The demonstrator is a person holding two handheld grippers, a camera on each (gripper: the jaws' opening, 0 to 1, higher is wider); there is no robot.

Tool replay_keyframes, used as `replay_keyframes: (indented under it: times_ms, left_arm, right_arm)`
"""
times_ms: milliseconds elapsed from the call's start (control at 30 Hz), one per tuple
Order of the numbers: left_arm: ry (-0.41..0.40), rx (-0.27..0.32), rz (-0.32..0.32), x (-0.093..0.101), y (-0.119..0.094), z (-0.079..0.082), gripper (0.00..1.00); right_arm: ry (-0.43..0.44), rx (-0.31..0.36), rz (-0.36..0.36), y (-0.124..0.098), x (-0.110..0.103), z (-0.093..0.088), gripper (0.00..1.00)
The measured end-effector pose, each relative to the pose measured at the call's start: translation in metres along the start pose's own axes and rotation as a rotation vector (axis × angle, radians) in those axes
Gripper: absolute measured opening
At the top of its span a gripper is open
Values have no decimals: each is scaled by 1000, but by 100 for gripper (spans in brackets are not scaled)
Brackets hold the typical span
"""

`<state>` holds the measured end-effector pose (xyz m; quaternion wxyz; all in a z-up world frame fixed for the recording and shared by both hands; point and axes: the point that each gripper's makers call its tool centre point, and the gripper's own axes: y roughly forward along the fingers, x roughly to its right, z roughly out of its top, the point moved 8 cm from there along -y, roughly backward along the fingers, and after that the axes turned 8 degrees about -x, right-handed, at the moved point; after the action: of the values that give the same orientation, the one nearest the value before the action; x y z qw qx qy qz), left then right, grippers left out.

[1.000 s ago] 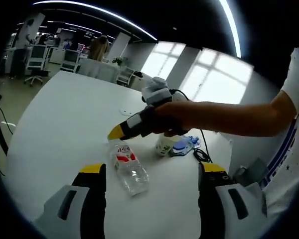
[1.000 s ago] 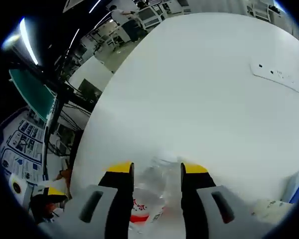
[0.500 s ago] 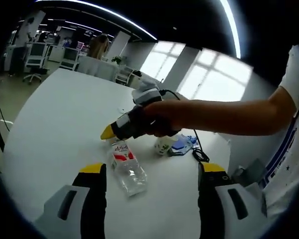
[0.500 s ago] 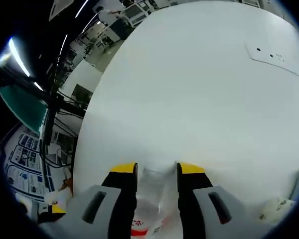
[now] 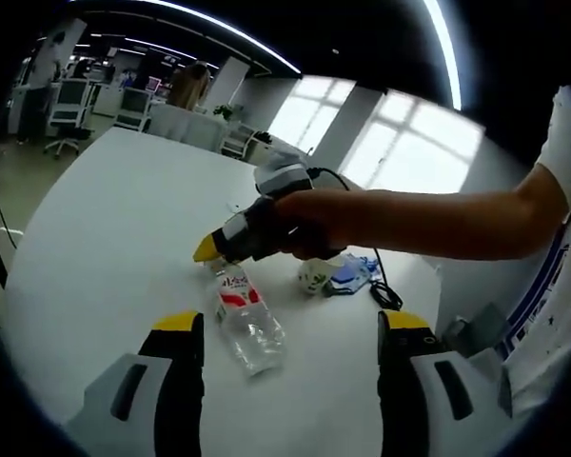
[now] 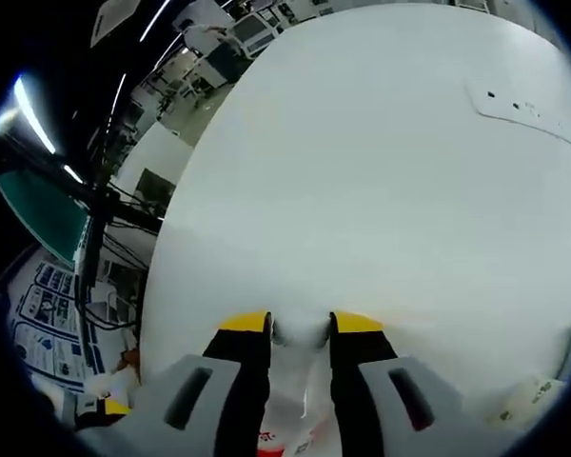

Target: Arrange the tabletop items into an orderly group along one side of the table until the central work area is clear of visible clutter.

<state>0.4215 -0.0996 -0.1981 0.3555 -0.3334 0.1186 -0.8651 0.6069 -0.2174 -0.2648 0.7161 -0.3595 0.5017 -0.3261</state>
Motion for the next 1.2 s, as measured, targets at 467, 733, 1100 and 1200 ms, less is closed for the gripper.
replay_keyframes:
  times_ms: [467, 733, 1100, 1200]
  left_arm:
    - [2, -35, -8, -12, 16, -1, 73]
    - [17, -95, -30, -25, 39, -2, 70]
    - [51, -167, -81, -24, 72, 5, 65]
    - [62, -184, -97, -22, 77, 4, 62]
  right_arm:
    - [-88, 78, -9, -25, -13, -11, 21]
    - [-168, 139, -15, -45, -27, -21, 21]
    - [-300, 233, -52, -71, -51, -42, 21]
    - [-329, 259, -69, -77, -53, -47, 21]
